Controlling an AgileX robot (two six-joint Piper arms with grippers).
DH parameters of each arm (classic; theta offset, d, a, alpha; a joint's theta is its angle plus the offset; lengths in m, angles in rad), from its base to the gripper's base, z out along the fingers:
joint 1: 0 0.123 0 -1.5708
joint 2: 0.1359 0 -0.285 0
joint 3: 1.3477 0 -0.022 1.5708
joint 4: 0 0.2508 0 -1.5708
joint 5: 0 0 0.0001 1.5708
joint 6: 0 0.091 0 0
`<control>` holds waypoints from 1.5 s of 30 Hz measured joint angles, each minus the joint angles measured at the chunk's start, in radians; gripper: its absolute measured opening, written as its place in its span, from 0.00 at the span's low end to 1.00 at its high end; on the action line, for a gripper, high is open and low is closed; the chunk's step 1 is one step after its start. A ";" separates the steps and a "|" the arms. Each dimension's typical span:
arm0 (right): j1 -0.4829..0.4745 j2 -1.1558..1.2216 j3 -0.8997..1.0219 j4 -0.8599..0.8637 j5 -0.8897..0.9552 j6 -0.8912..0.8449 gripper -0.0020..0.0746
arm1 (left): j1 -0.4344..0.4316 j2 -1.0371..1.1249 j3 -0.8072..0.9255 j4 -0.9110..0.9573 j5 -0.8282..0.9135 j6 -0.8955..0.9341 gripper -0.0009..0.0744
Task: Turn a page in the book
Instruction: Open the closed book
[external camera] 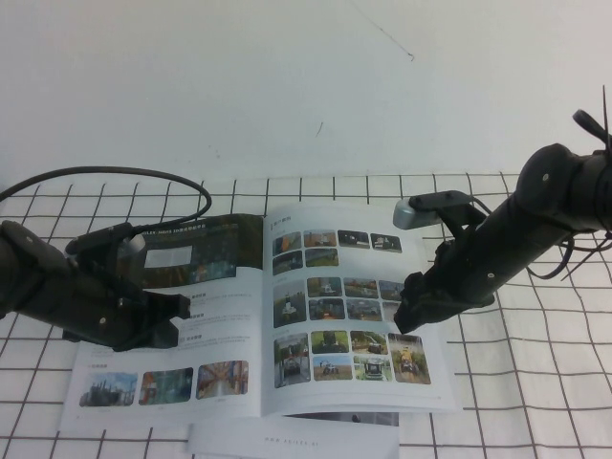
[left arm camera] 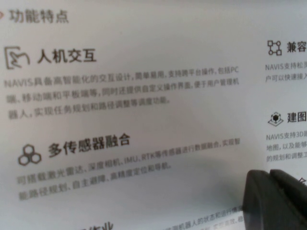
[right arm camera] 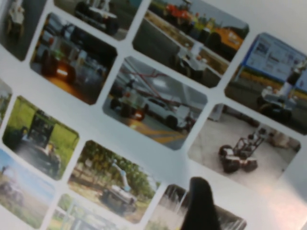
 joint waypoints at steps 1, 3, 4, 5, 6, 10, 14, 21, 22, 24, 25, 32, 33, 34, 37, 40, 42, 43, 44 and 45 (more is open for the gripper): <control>0.000 0.000 -0.001 -0.011 0.000 0.018 0.65 | 0.000 0.000 0.000 0.000 0.000 -0.002 0.01; 0.000 0.006 -0.001 -0.022 0.000 0.038 0.65 | 0.000 0.000 0.000 0.000 0.000 -0.002 0.01; 0.000 0.011 -0.002 -0.024 0.000 0.044 0.65 | 0.000 0.000 0.000 0.000 0.000 -0.004 0.01; 0.000 0.016 -0.002 -0.027 0.000 0.046 0.65 | 0.000 0.000 -0.002 0.000 0.000 -0.004 0.01; 0.000 0.018 -0.004 -0.025 0.000 0.052 0.65 | 0.000 0.000 -0.002 0.000 0.000 -0.004 0.01; 0.000 0.025 -0.011 -0.014 0.002 0.066 0.65 | 0.000 0.002 -0.002 0.000 0.002 -0.004 0.01; -0.003 0.029 -0.011 0.048 0.002 0.052 0.65 | 0.000 0.002 -0.002 0.000 0.002 -0.004 0.01; -0.003 0.046 -0.010 0.261 -0.001 -0.076 0.65 | 0.000 0.002 -0.002 -0.006 0.003 -0.004 0.01; -0.003 0.048 -0.010 0.293 -0.001 -0.094 0.65 | 0.000 0.002 -0.002 -0.006 0.003 -0.004 0.01; -0.003 0.048 -0.010 0.361 0.001 -0.125 0.65 | 0.000 0.002 -0.002 -0.006 0.003 0.003 0.01; -0.003 0.048 -0.010 0.396 0.006 -0.144 0.65 | 0.000 0.002 -0.002 -0.006 0.003 0.007 0.01; -0.003 0.048 -0.010 0.563 0.044 -0.262 0.65 | 0.000 0.002 -0.002 -0.006 0.003 0.014 0.01; -0.003 0.048 -0.010 0.567 0.046 -0.268 0.65 | 0.000 0.002 -0.002 -0.006 0.003 0.014 0.01; -0.003 0.048 -0.010 0.568 0.051 -0.274 0.65 | 0.000 0.002 -0.002 -0.006 0.003 0.014 0.01; -0.003 0.036 -0.012 0.515 0.065 -0.276 0.65 | 0.000 0.002 -0.002 -0.006 0.003 0.014 0.01; -0.003 0.015 -0.050 0.341 0.089 -0.184 0.65 | 0.000 0.002 -0.002 -0.008 0.003 0.014 0.01; -0.003 0.007 -0.092 0.192 0.100 -0.072 0.65 | 0.000 0.002 -0.002 -0.012 0.003 0.014 0.01; -0.003 0.007 -0.110 0.108 0.105 -0.001 0.65 | 0.000 0.004 -0.002 -0.014 0.003 0.014 0.01; -0.003 0.007 -0.124 0.031 0.105 0.067 0.65 | 0.000 0.004 -0.002 -0.017 0.003 0.014 0.01; -0.003 0.007 -0.132 -0.035 0.110 0.125 0.65 | 0.000 0.004 -0.002 -0.019 0.003 0.014 0.01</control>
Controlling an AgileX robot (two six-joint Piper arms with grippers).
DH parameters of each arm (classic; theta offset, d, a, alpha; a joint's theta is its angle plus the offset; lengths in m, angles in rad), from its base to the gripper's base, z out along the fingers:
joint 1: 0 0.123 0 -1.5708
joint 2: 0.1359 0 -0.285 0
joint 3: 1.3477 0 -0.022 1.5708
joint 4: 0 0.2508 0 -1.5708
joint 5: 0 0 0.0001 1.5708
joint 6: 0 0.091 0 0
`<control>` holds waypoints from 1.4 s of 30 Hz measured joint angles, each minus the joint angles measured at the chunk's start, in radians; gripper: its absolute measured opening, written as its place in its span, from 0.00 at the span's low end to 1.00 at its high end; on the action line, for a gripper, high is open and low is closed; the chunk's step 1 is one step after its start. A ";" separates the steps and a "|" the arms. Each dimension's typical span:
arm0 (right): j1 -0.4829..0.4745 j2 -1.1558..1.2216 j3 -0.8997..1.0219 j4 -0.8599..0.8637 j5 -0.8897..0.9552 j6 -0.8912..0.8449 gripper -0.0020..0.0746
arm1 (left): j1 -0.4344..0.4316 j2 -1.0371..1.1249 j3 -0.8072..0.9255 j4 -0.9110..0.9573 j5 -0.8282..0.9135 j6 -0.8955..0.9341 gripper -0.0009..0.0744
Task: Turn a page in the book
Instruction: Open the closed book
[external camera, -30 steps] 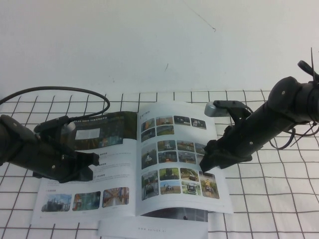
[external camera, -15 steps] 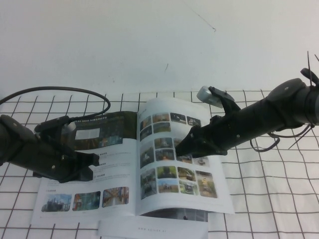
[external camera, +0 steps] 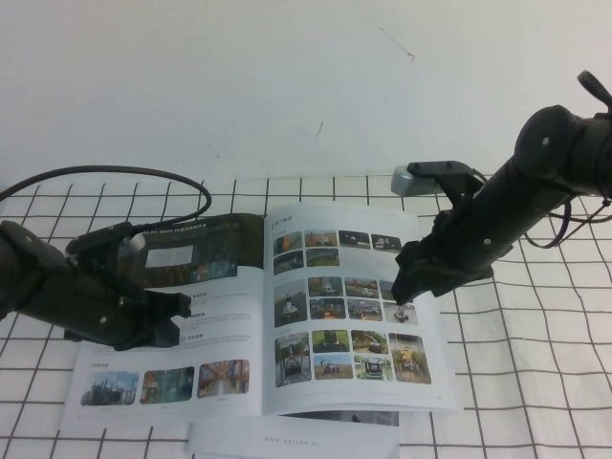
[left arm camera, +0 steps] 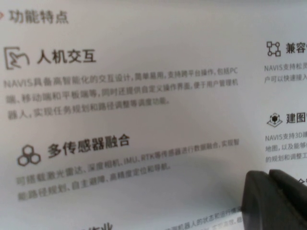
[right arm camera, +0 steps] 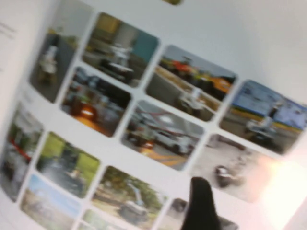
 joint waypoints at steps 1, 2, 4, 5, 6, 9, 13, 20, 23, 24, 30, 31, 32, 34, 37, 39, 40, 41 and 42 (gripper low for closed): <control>0.000 0.000 -0.006 -0.049 0.005 0.042 0.65 | 0.000 0.000 0.000 -0.005 0.000 0.000 0.01; 0.000 0.000 -0.011 -0.083 0.007 0.071 0.65 | 0.000 0.002 0.000 -0.010 -0.002 0.000 0.01; 0.000 0.002 -0.014 -0.113 0.011 0.098 0.65 | 0.000 0.002 0.000 -0.017 -0.004 0.000 0.01; 0.000 0.005 -0.014 -0.122 0.013 0.107 0.65 | 0.000 0.002 0.000 -0.022 -0.004 0.000 0.01; 0.000 0.010 -0.014 -0.124 0.014 0.113 0.65 | 0.000 0.002 0.000 -0.025 -0.004 0.000 0.01; 0.000 0.029 -0.016 -0.125 0.015 0.130 0.65 | 0.000 0.002 0.000 -0.029 -0.004 0.000 0.01; 0.000 0.051 -0.016 -0.091 0.017 0.134 0.65 | 0.000 0.004 0.000 -0.036 -0.004 0.000 0.01; 0.000 0.068 -0.018 -0.061 0.004 0.135 0.65 | 0.000 0.004 0.000 -0.037 -0.004 0.003 0.01; 0.000 0.068 -0.018 -0.058 -0.002 0.137 0.65 | 0.000 0.004 0.000 -0.037 -0.004 0.003 0.01; 0.000 0.069 -0.018 -0.058 -0.004 0.137 0.65 | 0.000 0.004 0.000 -0.037 -0.004 0.003 0.01; 0.000 0.087 -0.022 -0.040 -0.006 0.160 0.65 | 0.000 0.004 0.000 -0.038 -0.004 0.003 0.01; -0.001 0.090 -0.021 -0.026 -0.006 0.161 0.65 | 0.000 0.004 0.000 -0.038 -0.004 0.003 0.01; -0.003 0.094 -0.024 -0.008 -0.006 0.161 0.65 | 0.000 0.004 0.000 -0.038 -0.004 0.003 0.01; -0.004 0.099 -0.026 0.035 -0.006 0.153 0.65 | 0.000 0.004 0.000 -0.040 -0.004 0.003 0.01; -0.005 0.109 -0.026 0.121 -0.006 0.108 0.65 | 0.000 0.004 0.000 -0.040 -0.004 0.003 0.01; -0.005 0.113 -0.026 0.193 -0.006 0.054 0.65 | 0.000 0.004 0.000 -0.040 -0.004 0.003 0.01; -0.005 0.114 -0.026 0.231 -0.006 0.027 0.65 | 0.000 0.004 0.000 -0.040 -0.004 0.003 0.01; -0.005 0.114 -0.024 0.268 -0.006 0.000 0.65 | 0.000 0.004 0.000 -0.040 -0.004 0.003 0.01; -0.005 0.114 -0.022 0.300 -0.006 -0.021 0.65 | 0.000 0.004 0.000 -0.040 -0.004 0.003 0.01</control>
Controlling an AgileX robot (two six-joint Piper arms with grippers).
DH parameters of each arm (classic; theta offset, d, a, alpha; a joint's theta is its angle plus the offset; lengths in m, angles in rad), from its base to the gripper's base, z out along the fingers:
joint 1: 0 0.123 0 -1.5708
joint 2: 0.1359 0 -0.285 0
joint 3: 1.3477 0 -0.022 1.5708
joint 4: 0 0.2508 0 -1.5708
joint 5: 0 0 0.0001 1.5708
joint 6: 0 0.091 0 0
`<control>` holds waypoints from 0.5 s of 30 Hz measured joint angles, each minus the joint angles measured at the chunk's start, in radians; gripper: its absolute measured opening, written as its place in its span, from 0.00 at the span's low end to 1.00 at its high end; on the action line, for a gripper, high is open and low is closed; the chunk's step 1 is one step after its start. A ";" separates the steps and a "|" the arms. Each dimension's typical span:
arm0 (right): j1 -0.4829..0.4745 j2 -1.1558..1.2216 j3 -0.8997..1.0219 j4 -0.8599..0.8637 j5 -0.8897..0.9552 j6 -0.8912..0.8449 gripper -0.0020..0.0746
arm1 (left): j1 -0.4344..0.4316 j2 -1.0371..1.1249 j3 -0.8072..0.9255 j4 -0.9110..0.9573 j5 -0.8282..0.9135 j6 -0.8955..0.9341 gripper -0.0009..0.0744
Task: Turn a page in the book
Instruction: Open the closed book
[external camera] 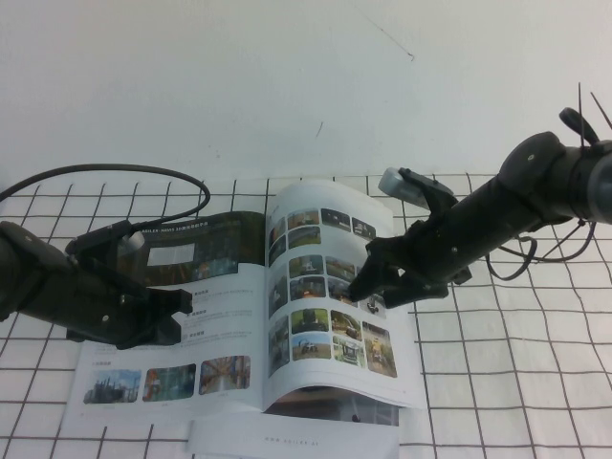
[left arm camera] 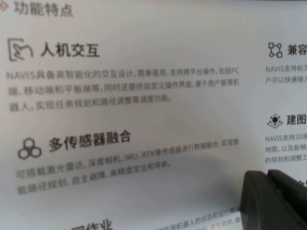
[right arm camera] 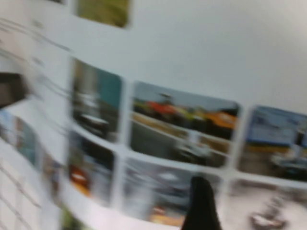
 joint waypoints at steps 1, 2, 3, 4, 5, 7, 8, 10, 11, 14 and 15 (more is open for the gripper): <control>0.000 -0.002 0.000 0.039 0.000 -0.025 0.65 | 0.000 0.000 0.000 0.000 0.000 0.000 0.01; 0.000 -0.004 0.001 0.079 0.000 -0.049 0.65 | 0.000 0.000 0.000 0.000 0.000 0.000 0.01; 0.000 -0.006 0.001 0.113 0.000 -0.070 0.65 | 0.000 0.000 0.000 0.000 0.000 0.000 0.01; 0.002 -0.008 0.001 0.159 0.000 -0.097 0.65 | 0.000 0.000 0.000 0.000 -0.002 0.000 0.01; 0.002 -0.010 0.001 0.203 0.002 -0.126 0.65 | 0.000 0.000 0.000 0.000 -0.002 0.000 0.01; 0.003 -0.010 0.001 0.278 0.008 -0.165 0.65 | 0.000 0.000 0.000 -0.001 -0.002 0.000 0.01; 0.003 -0.010 0.001 0.299 0.013 -0.177 0.65 | 0.000 0.000 0.000 -0.002 -0.002 0.000 0.01; 0.003 -0.010 0.001 0.319 0.023 -0.189 0.65 | 0.000 0.000 0.000 -0.003 -0.002 0.000 0.01; 0.003 -0.012 0.001 0.321 0.027 -0.191 0.64 | 0.000 0.000 0.000 -0.003 -0.002 0.000 0.01; -0.005 -0.016 0.001 0.303 0.040 -0.196 0.63 | 0.000 0.000 0.000 -0.005 -0.002 0.000 0.01; -0.008 -0.021 -0.007 0.269 0.045 -0.183 0.63 | 0.000 0.000 0.000 -0.005 -0.002 0.000 0.01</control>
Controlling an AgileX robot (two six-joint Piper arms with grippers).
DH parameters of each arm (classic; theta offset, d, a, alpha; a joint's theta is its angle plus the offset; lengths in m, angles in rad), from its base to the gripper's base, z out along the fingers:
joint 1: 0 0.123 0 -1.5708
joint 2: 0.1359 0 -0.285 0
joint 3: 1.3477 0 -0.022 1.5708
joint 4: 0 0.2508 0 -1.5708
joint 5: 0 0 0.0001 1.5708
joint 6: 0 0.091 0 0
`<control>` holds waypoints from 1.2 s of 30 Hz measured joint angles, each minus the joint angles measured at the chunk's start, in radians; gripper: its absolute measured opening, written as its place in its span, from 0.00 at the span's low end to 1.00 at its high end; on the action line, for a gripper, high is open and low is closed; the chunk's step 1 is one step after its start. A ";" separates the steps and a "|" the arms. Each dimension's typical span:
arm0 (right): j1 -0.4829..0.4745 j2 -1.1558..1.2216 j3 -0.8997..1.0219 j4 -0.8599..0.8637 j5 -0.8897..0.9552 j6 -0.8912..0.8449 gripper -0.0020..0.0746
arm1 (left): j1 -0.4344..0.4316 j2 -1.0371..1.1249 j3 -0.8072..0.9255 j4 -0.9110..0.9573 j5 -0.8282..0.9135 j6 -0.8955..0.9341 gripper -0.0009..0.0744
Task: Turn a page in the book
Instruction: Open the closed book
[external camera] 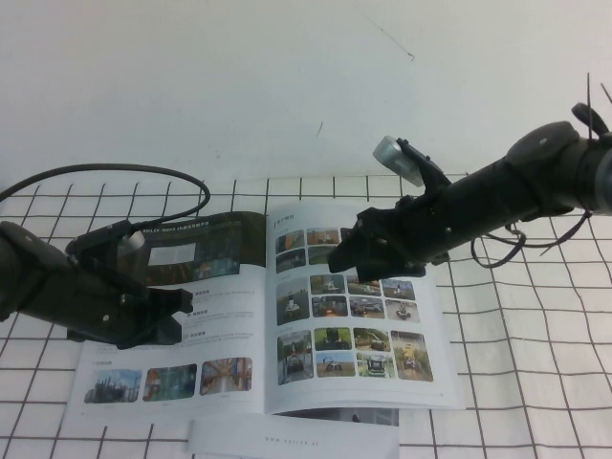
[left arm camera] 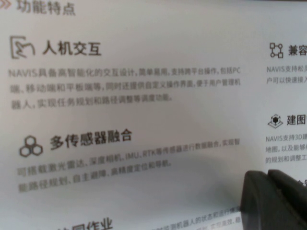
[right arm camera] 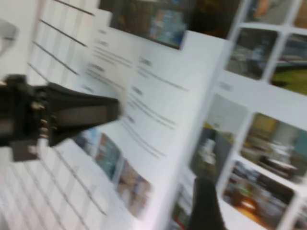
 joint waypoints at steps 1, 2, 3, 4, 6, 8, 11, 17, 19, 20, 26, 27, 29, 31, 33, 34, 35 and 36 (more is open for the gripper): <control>-0.005 -0.003 -0.012 -0.050 0.002 0.019 0.62 | 0.000 0.000 0.000 0.000 0.000 0.000 0.01; -0.008 -0.005 -0.029 -0.112 0.008 0.053 0.62 | 0.000 0.000 0.000 0.000 0.000 0.000 0.01; -0.010 -0.007 -0.050 -0.186 0.013 0.096 0.61 | 0.000 0.000 0.000 0.000 0.000 0.000 0.01; -0.010 -0.009 -0.066 -0.251 0.022 0.145 0.61 | 0.000 0.000 0.000 0.000 0.000 0.000 0.01; -0.014 -0.012 -0.102 -0.419 0.048 0.240 0.61 | 0.000 0.000 0.000 0.000 0.000 0.000 0.01; -0.014 -0.013 -0.121 -0.545 0.083 0.311 0.61 | 0.000 0.000 0.000 0.000 0.000 0.000 0.01; -0.017 -0.011 -0.121 -0.646 0.138 0.360 0.61 | 0.000 0.000 0.000 0.000 -0.001 0.000 0.01; -0.017 0.012 -0.121 -0.737 0.191 0.408 0.61 | 0.000 0.000 0.000 -0.001 -0.002 0.000 0.01; -0.017 0.018 -0.121 -0.743 0.191 0.415 0.61 | 0.000 0.000 0.000 -0.005 -0.005 0.000 0.01; -0.017 0.020 -0.121 -0.743 0.191 0.417 0.61 | 0.000 0.000 0.000 -0.007 -0.007 0.000 0.01; -0.017 0.054 -0.121 -0.711 0.189 0.418 0.61 | 0.000 0.000 0.000 -0.009 -0.010 0.000 0.01; -0.017 0.056 -0.122 -0.706 0.189 0.418 0.61 | 0.000 0.000 0.000 -0.009 -0.010 0.000 0.01; -0.017 0.057 -0.123 -0.699 0.189 0.421 0.61 | 0.000 0.000 0.000 -0.012 -0.013 0.000 0.01; -0.017 0.057 -0.123 -0.693 0.189 0.421 0.61 | 0.000 0.000 0.000 -0.014 -0.016 0.000 0.01; -0.017 0.058 -0.123 -0.676 0.185 0.421 0.61 | 0.000 0.000 0.000 -0.014 -0.016 0.000 0.01; -0.017 0.059 -0.123 -0.665 0.185 0.418 0.61 | 0.000 0.000 0.000 -0.014 -0.017 0.000 0.01; -0.017 0.061 -0.123 -0.647 0.182 0.405 0.61 | 0.000 0.000 0.000 -0.014 -0.018 0.000 0.01; -0.019 0.065 -0.123 -0.621 0.180 0.388 0.61 | 0.000 0.000 0.000 -0.014 -0.018 0.000 0.01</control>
